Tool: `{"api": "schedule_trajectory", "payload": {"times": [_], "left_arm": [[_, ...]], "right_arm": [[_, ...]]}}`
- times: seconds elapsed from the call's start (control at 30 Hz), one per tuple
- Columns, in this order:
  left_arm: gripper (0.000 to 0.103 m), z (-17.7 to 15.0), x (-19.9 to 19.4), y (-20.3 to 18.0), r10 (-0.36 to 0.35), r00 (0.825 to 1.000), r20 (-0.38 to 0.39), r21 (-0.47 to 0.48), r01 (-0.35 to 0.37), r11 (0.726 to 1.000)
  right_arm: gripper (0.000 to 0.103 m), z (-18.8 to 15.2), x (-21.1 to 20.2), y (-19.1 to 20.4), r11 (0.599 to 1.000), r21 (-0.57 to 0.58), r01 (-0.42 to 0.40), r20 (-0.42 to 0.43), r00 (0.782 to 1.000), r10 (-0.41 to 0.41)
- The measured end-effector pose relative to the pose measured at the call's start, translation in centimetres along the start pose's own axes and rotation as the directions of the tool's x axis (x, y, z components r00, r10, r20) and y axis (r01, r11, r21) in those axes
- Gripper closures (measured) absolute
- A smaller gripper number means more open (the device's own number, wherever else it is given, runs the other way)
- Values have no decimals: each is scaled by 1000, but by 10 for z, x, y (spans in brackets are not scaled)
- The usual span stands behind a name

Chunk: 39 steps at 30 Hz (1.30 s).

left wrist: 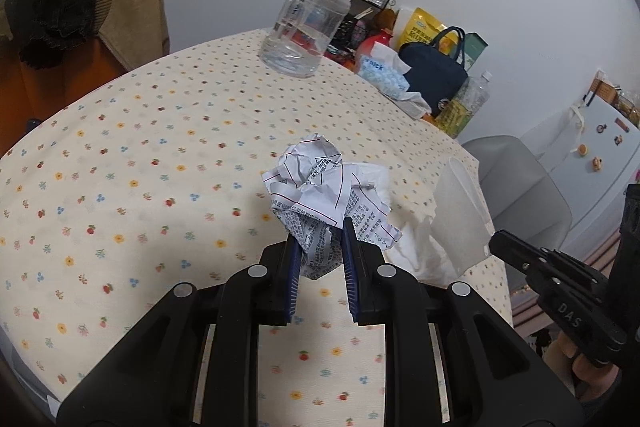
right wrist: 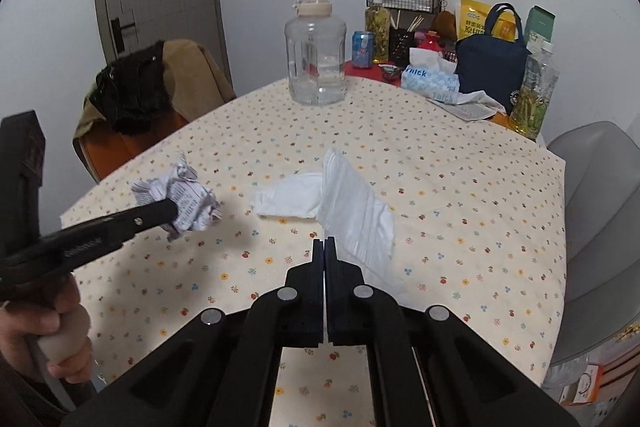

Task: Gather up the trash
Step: 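Grasp the white tissue with the right gripper while the left gripper holds the receipt, then carry the receipt and tissue over the bin and open the right gripper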

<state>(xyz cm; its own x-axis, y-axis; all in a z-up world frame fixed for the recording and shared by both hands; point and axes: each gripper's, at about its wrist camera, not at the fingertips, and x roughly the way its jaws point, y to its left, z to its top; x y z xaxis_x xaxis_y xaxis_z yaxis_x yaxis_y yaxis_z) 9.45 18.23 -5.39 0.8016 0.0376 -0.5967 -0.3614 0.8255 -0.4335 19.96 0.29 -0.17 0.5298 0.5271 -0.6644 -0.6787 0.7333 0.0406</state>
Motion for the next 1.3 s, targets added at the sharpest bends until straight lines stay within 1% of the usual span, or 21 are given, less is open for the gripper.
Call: {"api": "schedule_trajectory", "payload": {"times": [0.2, 0.33, 0.5, 0.7, 0.87, 1.0, 1.1, 1.2, 1.3], "left_arm": [[84, 0, 1, -26, -48, 999, -4, 45, 48, 998], [84, -1, 7, -50, -88, 996, -18, 80, 89, 993], [84, -8, 16, -83, -137, 989, -48, 135, 143, 981], [84, -22, 25, -123, -185, 978, -96, 197, 201, 960], [84, -34, 36, -161, -220, 965, -145, 248, 250, 936], [84, -47, 43, -195, -251, 950, -184, 300, 297, 907], [84, -58, 52, -223, -270, 937, -223, 330, 333, 883], [84, -69, 59, -251, -283, 924, -257, 360, 363, 859], [84, -82, 64, -275, -293, 911, -289, 387, 392, 835]], "right_arm": [[101, -8, -33, -19, 999, 40, 2, 29, 1000, -4], [101, -21, -51, -39, 995, 98, 21, 39, 999, -25], [101, -41, -67, -66, 984, 170, 45, 34, 998, -52], [101, -62, -93, -101, 963, 253, 92, 51, 993, -108], [101, -82, -120, -134, 932, 327, 155, 62, 981, -184], [101, -102, -141, -162, 901, 382, 204, 58, 968, -244], [101, -124, -157, -188, 864, 436, 251, 42, 954, -298], [101, -143, -169, -209, 832, 477, 285, 21, 942, -335], [101, -172, -183, -232, 784, 527, 328, -13, 925, -379]]}}
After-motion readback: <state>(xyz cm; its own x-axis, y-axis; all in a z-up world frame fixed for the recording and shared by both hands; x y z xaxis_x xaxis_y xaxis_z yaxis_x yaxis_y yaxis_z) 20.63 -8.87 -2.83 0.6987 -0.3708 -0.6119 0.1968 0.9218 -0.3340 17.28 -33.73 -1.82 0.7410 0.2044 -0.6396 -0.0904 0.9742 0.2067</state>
